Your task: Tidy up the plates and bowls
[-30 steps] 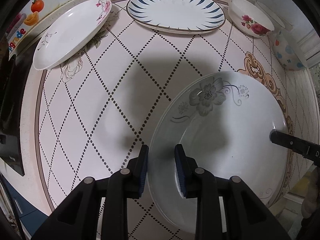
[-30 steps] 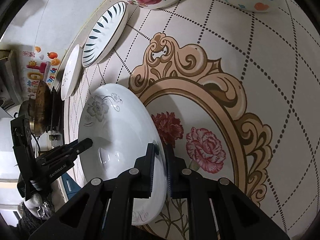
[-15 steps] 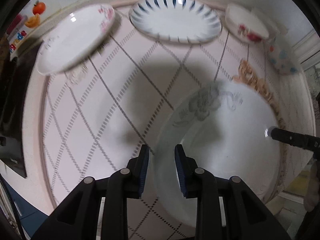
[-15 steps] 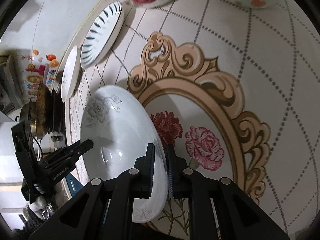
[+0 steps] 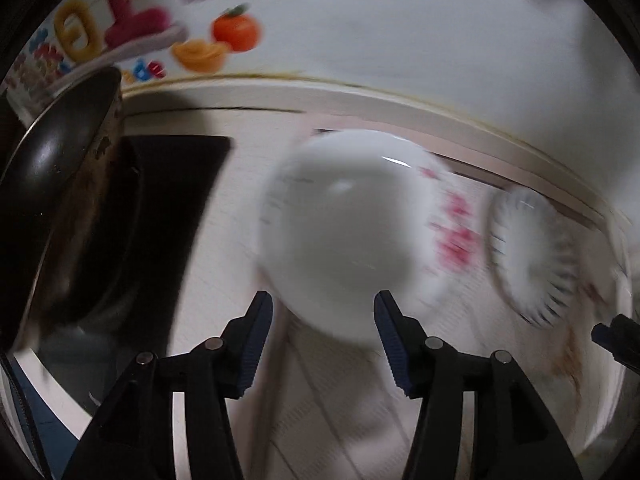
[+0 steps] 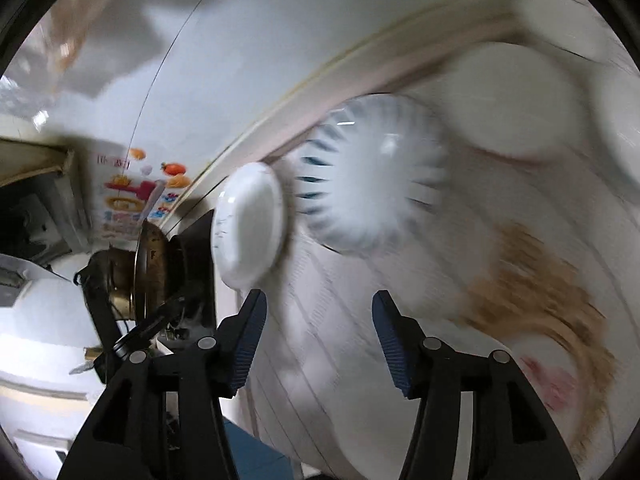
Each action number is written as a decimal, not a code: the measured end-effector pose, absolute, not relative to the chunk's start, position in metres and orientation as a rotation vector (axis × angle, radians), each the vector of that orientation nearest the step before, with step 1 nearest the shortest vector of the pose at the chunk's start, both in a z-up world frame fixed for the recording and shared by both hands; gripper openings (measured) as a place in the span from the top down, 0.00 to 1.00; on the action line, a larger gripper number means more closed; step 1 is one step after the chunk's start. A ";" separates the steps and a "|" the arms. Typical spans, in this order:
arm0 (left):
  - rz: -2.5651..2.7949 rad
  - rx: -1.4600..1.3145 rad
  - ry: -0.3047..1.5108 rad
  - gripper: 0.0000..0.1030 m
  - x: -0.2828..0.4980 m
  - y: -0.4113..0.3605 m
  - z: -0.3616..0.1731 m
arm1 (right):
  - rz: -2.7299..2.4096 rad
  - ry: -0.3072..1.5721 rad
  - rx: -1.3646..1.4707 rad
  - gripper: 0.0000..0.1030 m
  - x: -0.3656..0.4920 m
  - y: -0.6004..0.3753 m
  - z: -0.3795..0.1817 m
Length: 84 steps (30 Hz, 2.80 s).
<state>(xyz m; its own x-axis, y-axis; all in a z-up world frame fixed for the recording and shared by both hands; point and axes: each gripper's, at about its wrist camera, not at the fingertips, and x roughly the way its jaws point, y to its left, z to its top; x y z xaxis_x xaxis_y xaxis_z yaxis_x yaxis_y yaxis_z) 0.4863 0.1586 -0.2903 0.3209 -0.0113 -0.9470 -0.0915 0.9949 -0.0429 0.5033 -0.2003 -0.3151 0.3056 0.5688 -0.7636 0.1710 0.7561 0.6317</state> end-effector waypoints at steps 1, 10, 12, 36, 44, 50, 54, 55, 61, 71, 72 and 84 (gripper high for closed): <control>0.064 -0.096 1.249 0.51 0.494 0.167 -0.296 | 0.309 1.260 0.692 0.44 0.519 -0.184 -0.318; 0.095 -0.055 1.319 0.51 0.557 0.197 -0.347 | 0.280 1.373 0.648 0.57 0.640 -0.096 -0.384; 0.072 -0.067 1.349 0.51 0.567 0.199 -0.354 | 0.287 1.386 0.646 0.58 0.649 -0.092 -0.395; -0.001 -0.025 1.303 0.79 0.544 0.181 -0.325 | 0.241 1.436 0.517 0.90 0.664 -0.081 -0.413; -0.024 -0.045 1.248 0.79 0.518 0.157 -0.287 | 0.284 1.382 0.500 0.90 0.636 -0.105 -0.367; -0.040 -0.049 1.204 0.79 0.483 0.124 -0.260 | 0.314 1.359 0.482 0.90 0.594 -0.137 -0.333; -0.063 -0.054 1.192 0.79 0.460 0.095 -0.244 | 0.317 1.345 0.460 0.90 0.564 -0.161 -0.315; -0.068 -0.054 1.191 0.79 0.454 0.088 -0.241 | 0.318 1.343 0.458 0.90 0.557 -0.167 -0.312; -0.106 -0.049 1.208 0.79 0.420 0.047 -0.235 | 0.316 1.331 0.443 0.90 0.506 -0.206 -0.300; -0.155 0.020 1.311 0.79 0.368 -0.002 -0.279 | 0.280 1.391 0.441 0.90 0.426 -0.256 -0.327; -0.157 0.024 1.320 0.79 0.363 -0.006 -0.283 | 0.276 1.402 0.442 0.90 0.420 -0.259 -0.333; -0.155 0.094 1.376 0.79 0.341 -0.030 -0.315 | 0.244 1.483 0.445 0.90 0.375 -0.280 -0.382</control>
<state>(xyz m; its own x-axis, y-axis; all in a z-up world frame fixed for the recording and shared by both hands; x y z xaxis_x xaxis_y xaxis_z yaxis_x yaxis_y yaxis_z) 0.3410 -0.0301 -0.3151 0.1854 -0.0549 -0.9811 0.1650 0.9860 -0.0240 0.3754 -0.2802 -0.3816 0.0835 0.4233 -0.9021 0.1127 0.8955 0.4306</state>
